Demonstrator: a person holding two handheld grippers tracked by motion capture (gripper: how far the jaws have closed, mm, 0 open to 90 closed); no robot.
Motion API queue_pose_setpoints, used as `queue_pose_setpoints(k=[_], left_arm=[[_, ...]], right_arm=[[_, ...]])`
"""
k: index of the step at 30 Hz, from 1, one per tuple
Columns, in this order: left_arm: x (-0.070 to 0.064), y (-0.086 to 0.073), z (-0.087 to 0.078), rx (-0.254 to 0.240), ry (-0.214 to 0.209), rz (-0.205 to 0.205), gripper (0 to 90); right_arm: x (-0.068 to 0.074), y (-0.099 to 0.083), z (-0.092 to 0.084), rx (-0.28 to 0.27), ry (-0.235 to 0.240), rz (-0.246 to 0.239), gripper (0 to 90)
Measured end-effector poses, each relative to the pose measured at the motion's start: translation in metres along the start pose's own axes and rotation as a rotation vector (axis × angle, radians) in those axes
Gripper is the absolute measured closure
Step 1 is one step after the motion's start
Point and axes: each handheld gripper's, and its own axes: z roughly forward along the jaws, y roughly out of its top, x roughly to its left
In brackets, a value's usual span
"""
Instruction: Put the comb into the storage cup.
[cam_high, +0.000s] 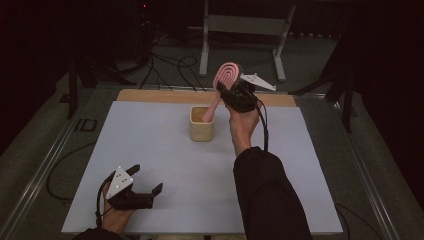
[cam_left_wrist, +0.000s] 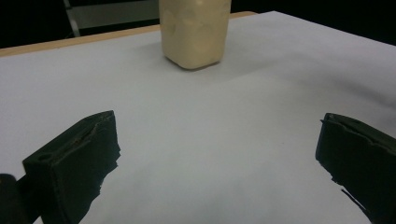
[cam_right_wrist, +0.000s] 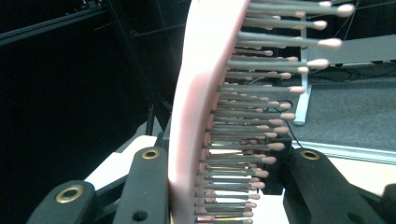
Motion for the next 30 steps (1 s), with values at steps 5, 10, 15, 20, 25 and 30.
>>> queue_pose_setpoints(k=[5, 10, 15, 20, 25, 30], left_arm=[[0.0, 0.0, 0.0, 0.003, 0.001, 0.0, 0.2], [0.0, 0.0, 0.001, 0.004, 0.002, 0.0, 0.2], [0.0, 0.0, 0.001, 0.004, 0.002, 0.0, 0.2], [0.0, 0.0, 0.001, 0.005, 0.002, 0.001, 0.2], [0.0, 0.0, 0.001, 0.005, 0.004, 0.002, 0.2], [0.0, 0.0, 0.001, 0.005, 0.003, 0.002, 0.2]], right_arm=[[-0.003, -0.004, 0.001, 0.009, -0.004, -0.002, 63.5], [-0.005, -0.008, 0.003, 0.017, -0.004, 0.006, 63.5], [-0.006, -0.012, 0.004, 0.024, -0.004, 0.007, 63.4], [-0.006, -0.016, 0.005, 0.029, -0.007, 0.011, 63.4], [-0.007, -0.022, 0.007, 0.038, -0.007, 0.015, 63.3], [-0.006, -0.028, 0.01, 0.047, -0.009, 0.012, 63.3]])
